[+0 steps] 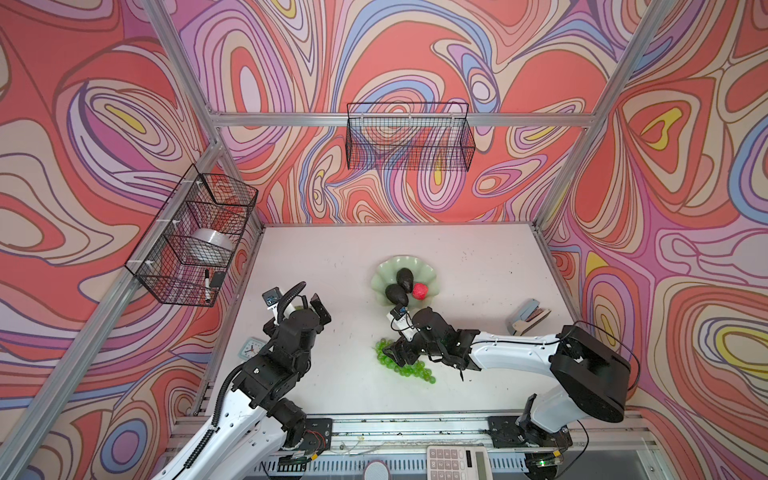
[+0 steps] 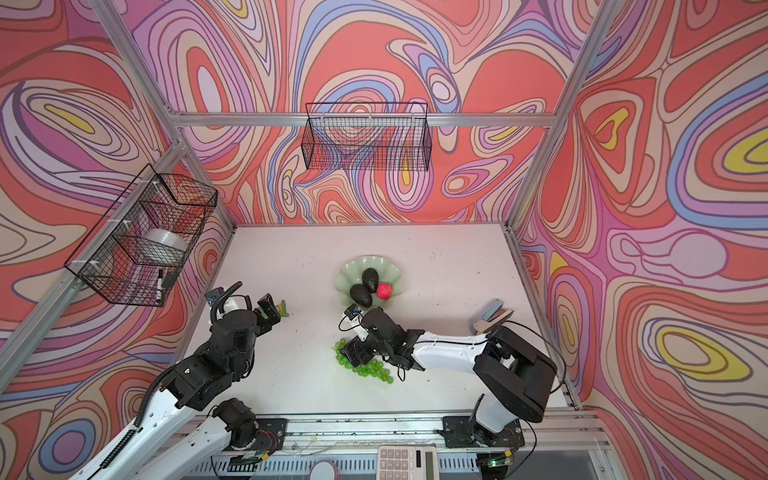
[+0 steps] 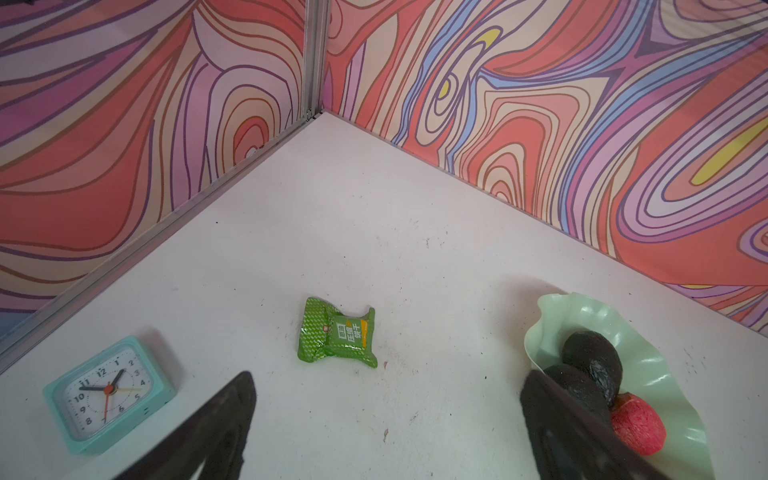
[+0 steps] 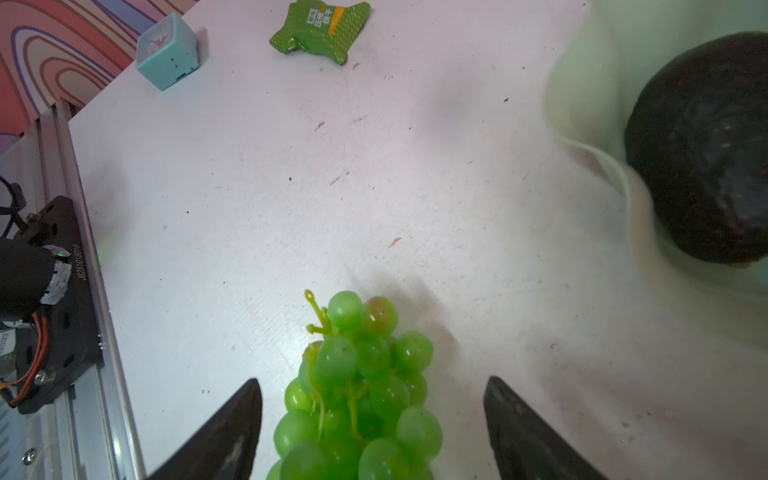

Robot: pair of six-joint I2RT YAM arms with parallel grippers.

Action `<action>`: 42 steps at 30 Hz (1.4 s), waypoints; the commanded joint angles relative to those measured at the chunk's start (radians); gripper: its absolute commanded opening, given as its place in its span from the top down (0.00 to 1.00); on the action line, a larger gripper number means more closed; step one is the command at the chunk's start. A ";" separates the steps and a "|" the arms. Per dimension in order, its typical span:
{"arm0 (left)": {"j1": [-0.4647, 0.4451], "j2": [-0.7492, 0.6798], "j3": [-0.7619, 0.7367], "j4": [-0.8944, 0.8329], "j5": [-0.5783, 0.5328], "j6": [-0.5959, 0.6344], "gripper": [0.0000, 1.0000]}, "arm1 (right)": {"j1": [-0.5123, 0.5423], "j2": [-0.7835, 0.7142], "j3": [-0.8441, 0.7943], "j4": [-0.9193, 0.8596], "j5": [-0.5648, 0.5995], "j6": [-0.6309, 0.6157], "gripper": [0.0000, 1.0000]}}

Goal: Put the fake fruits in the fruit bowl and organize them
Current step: 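Lower the right gripper onto the green grapes and grasp the bunch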

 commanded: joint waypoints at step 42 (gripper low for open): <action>0.009 -0.029 -0.002 -0.039 -0.034 -0.033 0.00 | 0.010 0.042 0.127 0.047 -0.060 0.083 0.76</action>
